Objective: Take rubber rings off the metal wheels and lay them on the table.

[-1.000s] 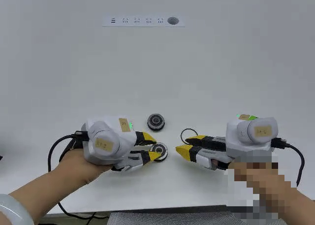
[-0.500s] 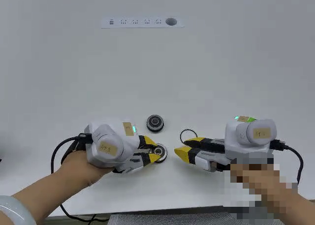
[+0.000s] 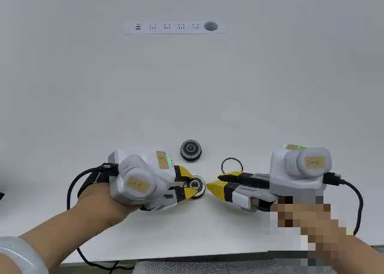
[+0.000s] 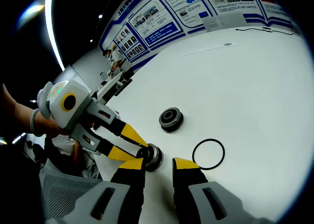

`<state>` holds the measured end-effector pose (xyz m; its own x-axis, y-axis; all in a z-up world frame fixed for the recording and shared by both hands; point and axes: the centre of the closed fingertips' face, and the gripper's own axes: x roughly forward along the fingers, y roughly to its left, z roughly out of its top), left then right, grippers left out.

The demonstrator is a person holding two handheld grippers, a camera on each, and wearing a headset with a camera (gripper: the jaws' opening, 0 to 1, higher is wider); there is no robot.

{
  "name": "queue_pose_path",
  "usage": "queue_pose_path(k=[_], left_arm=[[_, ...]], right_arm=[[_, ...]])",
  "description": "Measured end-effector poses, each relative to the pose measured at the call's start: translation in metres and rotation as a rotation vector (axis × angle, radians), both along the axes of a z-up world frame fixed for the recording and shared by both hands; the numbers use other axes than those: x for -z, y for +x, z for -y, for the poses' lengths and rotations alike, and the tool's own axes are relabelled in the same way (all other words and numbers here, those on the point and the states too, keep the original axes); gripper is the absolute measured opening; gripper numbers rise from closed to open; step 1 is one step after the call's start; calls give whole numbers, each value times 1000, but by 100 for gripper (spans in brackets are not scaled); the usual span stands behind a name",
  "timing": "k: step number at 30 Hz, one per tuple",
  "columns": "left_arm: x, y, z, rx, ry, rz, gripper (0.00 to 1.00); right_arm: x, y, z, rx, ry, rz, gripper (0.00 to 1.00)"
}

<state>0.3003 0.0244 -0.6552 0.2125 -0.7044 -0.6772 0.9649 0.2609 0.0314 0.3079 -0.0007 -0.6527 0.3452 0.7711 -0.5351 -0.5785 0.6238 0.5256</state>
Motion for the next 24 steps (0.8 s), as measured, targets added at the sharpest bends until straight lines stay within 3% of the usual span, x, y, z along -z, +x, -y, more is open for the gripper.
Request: queue_pose_path(k=[6, 24], left_arm=[[1, 0, 0, 1, 1, 0, 13], [0, -1, 0, 1, -2, 1, 13]], right_arm=[[3, -1, -6, 8, 30, -36, 23], [11, -4, -15, 42, 124, -213, 21]])
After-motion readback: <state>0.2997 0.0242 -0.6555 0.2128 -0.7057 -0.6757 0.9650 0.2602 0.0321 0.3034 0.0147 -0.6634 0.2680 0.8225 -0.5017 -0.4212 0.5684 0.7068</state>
